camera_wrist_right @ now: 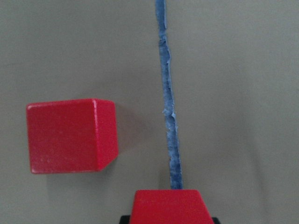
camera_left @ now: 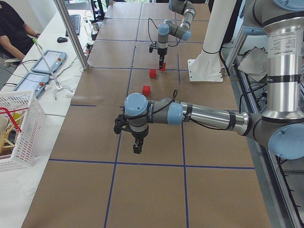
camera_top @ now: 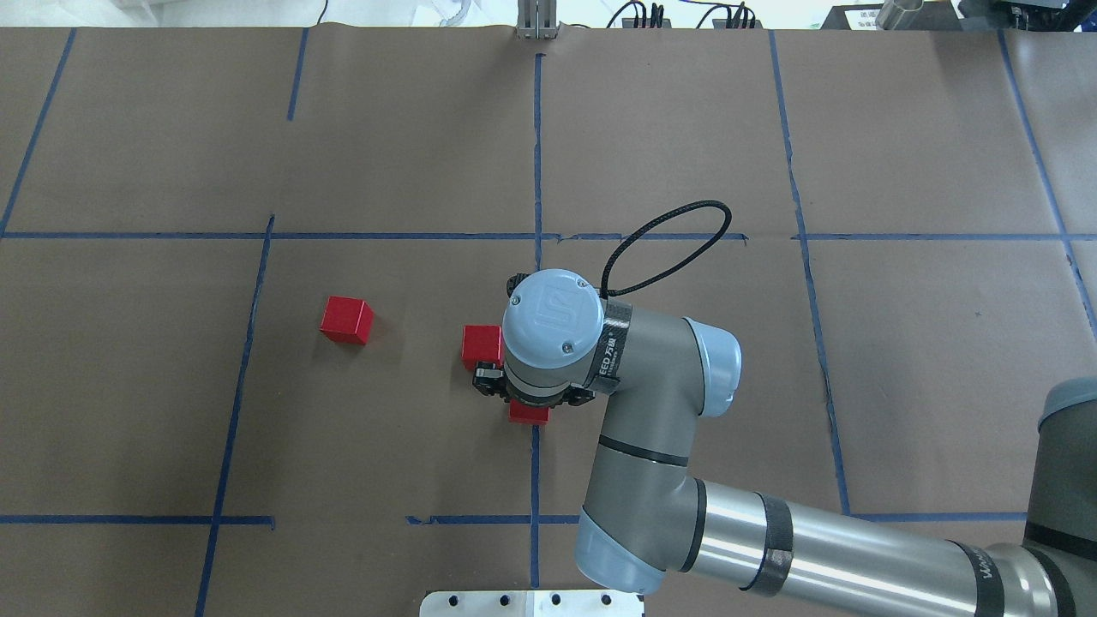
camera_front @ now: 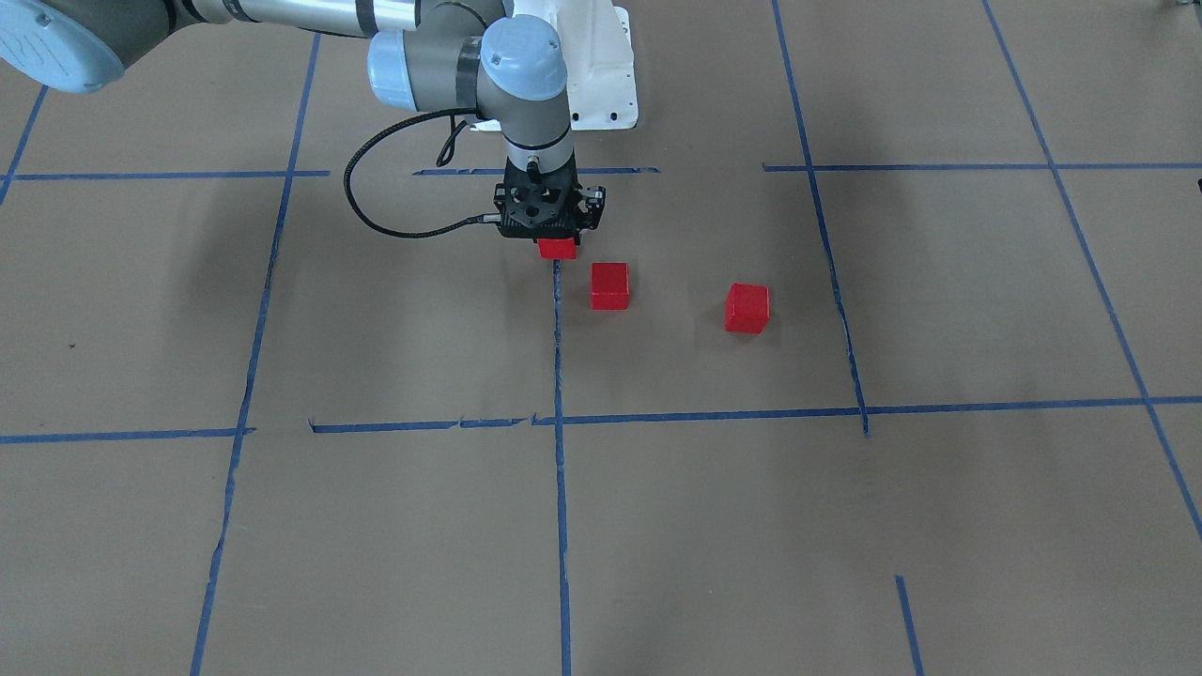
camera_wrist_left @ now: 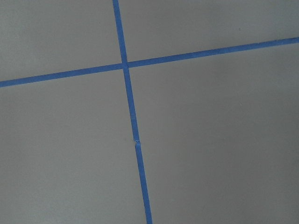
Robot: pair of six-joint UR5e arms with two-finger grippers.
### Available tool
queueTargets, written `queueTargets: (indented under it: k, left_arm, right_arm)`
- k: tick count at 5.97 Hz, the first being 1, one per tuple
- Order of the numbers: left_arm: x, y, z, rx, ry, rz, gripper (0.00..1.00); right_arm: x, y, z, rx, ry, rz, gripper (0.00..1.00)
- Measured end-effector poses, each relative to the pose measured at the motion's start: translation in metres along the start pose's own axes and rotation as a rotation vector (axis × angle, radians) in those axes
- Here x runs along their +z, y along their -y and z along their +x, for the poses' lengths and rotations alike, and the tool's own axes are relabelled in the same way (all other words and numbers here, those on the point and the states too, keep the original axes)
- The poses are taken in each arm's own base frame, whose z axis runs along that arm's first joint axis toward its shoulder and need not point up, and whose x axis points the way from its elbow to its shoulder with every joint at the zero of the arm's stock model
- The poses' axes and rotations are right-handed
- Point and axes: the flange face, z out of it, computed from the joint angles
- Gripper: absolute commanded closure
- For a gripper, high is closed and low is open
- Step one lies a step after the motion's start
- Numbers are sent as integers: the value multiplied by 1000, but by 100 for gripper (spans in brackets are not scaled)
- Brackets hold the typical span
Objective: Form red blocks into L shape at center
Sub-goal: 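Lower the cube just nearer the robot than the center cube and release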
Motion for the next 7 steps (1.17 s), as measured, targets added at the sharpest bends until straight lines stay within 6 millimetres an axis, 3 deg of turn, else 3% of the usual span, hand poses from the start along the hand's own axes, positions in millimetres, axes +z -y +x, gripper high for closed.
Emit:
queueTargets:
  k: [3, 5, 7]
  left_arm:
    - [0, 0, 1, 0, -8, 1, 0]
    - [2, -5, 1, -6, -33, -3, 0]
    - [-1, -7, 5, -2, -36, 2, 0]
  right_arm:
    - [5, 2, 3, -63, -17, 11, 97]
    - [7, 1, 4, -68, -23, 10, 1]
    - [10, -4, 2, -77, -28, 29, 0]
